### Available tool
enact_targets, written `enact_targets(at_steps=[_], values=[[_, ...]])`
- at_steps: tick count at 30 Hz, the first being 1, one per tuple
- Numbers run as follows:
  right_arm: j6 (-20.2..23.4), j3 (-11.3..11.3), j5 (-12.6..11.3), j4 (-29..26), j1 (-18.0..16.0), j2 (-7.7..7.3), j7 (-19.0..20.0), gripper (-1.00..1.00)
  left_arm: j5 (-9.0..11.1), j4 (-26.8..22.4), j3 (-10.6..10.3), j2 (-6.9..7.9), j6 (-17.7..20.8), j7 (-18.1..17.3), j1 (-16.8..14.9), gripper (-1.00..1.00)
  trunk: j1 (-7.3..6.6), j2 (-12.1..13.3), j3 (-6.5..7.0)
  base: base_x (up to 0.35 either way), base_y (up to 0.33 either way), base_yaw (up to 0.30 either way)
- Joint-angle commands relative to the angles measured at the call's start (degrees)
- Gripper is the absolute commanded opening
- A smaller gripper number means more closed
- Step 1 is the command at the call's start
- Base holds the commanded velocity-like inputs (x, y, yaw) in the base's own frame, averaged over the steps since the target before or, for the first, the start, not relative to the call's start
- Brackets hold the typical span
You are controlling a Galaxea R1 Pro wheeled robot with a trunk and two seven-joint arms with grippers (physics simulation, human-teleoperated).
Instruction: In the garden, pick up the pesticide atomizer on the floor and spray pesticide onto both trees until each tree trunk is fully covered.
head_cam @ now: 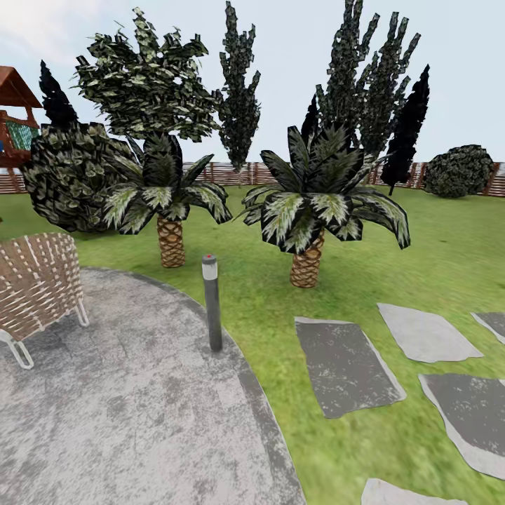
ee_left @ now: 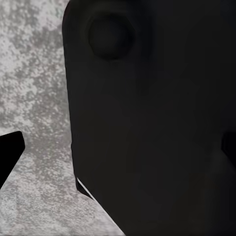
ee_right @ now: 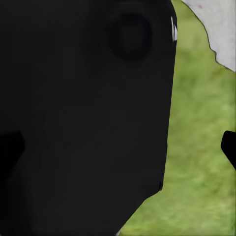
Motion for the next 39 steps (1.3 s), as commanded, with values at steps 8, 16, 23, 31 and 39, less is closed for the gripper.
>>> enact_targets(at_steps=[8,16,23,31,39], values=[[0.7,-0.1,-0.1,-2.6,-2.0,0.66,-0.2,1.00,0.0,-1.4,-0.3,-0.48,0.0,0.3,0.5,1.00,0.00,0.0,0.00,0.000,0.000,0.000],[-0.2,-0.1,0.1,-5.2,-3.3,-1.14,-0.3,1.00,0.6,-3.9,0.1,1.97,1.4,0.5,0.1,1.00,0.00,0.0,0.00,0.000,0.000,0.000],[-2.4,-0.1,0.1,-7.5,-3.3,-3.39,-0.3,1.00,2.3,-6.2,1.3,4.22,0.4,0.6,-0.5,1.00,0.00,0.0,0.00,0.000,0.000,0.000],[-5.0,-0.3,0.0,-10.1,-3.3,-5.07,-0.3,1.00,3.9,-8.8,3.6,5.90,-2.2,0.6,-3.1,1.00,0.00,0.0,0.00,0.000,0.000,0.000],[-18.3,-0.3,-0.1,-34.8,-3.5,-5.13,-0.2,1.00,3.9,-21.0,3.6,6.18,-14.9,0.5,-12.5,1.00,0.00,0.0,0.00,0.000,0.000,0.000]])
